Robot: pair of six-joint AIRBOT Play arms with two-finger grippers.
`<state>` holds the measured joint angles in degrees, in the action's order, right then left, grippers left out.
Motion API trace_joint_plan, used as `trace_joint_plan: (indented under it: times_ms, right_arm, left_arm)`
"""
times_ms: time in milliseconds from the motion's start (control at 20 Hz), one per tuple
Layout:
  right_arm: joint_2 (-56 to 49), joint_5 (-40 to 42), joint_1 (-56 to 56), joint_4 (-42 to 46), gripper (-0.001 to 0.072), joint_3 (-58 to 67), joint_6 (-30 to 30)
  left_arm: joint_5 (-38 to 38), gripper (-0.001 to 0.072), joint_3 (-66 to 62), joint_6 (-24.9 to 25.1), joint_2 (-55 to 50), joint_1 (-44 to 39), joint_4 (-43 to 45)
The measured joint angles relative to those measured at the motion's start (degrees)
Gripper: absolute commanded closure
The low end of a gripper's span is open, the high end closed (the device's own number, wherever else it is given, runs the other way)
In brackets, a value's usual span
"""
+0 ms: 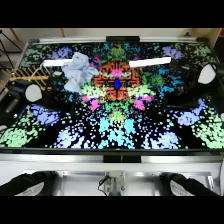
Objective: Fold the shirts.
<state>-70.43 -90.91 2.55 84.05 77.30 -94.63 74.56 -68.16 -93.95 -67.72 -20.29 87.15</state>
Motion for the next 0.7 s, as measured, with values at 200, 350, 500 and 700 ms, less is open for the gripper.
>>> trace_joint_plan:
  times_ms: [200, 350, 500, 700]
  right_arm:
    - [0.00, 0.00, 0.00, 0.02, 0.0058, 0.00, -0.02]
    - [0.00, 0.02, 0.00, 0.00, 0.0058, 0.00, -0.02]
    - [0.00, 0.02, 0.00, 0.00, 0.0058, 0.00, 0.00]
    - [0.00, 0.44, 0.00, 0.02, 0.0058, 0.00, -0.02]
  left_arm:
    - [0.00, -0.0006, 0.00, 0.00, 0.00, 0.00, 0.02]
    - [0.00, -0.0006, 0.00, -0.02, 0.00, 0.00, 0.00]
    - [0.00, -0.0006, 0.00, -0.02, 0.00, 0.00, 0.00]
    - [-0.02, -0.0006, 0.00, 0.00, 0.00, 0.00, 0.02]
